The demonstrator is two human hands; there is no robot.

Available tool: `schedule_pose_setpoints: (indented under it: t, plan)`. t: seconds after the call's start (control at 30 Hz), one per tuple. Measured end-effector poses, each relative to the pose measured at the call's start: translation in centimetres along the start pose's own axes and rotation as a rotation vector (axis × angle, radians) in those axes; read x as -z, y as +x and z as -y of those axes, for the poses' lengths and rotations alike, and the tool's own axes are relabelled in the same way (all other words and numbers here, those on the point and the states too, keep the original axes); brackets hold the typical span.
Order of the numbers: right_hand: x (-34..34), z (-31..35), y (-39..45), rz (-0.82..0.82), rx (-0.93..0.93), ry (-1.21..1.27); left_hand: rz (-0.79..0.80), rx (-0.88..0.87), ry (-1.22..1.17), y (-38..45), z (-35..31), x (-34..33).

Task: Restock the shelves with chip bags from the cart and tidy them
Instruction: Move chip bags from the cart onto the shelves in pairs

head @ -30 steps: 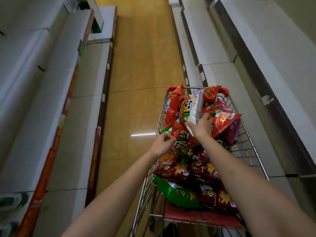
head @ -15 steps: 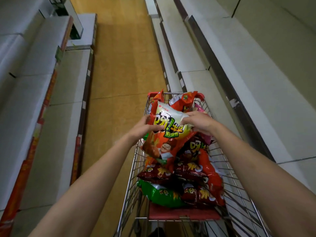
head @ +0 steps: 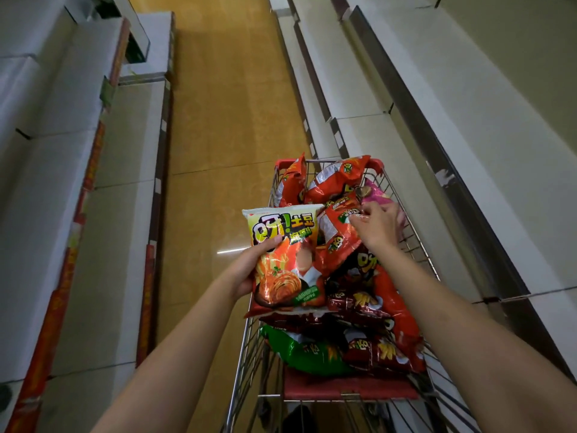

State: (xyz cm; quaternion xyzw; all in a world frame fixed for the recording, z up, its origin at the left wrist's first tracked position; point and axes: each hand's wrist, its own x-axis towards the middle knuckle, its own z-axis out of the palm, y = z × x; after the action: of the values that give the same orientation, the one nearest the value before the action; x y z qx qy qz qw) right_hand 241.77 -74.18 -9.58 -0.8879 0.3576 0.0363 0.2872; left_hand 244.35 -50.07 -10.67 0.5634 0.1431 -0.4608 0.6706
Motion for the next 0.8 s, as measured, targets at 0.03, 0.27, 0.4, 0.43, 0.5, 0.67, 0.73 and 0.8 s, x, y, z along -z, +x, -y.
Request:
schedule_pose_setpoints:
  t: [0.03,0.27,0.4,0.43,0.5,0.67,0.73,0.8]
  plan:
    - [-0.2,-0.2,0.0,0.006,-0.020,-0.028,-0.010,0.008,-0.039,-0.1,0.1,0.1]
    - [-2.6,-2.1,0.8,0.086,-0.143,0.008,-0.052,0.011,-0.086,-0.4,0.9,0.3]
    - [-2.4,-3.0,0.1,0.089,-0.113,0.148,-0.053,-0.009,-0.105,-0.6,1.0,0.0]
    - [-2.1,-3.2,0.0,0.102,-0.107,0.180,-0.053,-0.020,-0.114,-0.6,0.9,-0.2]
    - [-1.2,-3.5,-0.3,0.118,-0.078,0.264,-0.046,-0.057,-0.140,-0.9,0.8,-0.6]
    - [2.7,-4.2,-1.8,0.167,-0.074,0.630,-0.045,-0.171,-0.212,-2.3,-0.3,-1.5]
    - [4.3,-4.4,-2.6,0.148,-0.141,0.744,-0.036,-0.223,-0.237,-3.1,-0.9,-1.9]
    - [5.8,-4.9,-3.5,0.145,-0.233,0.888,-0.028,-0.261,-0.228,-4.1,-1.4,-2.4]
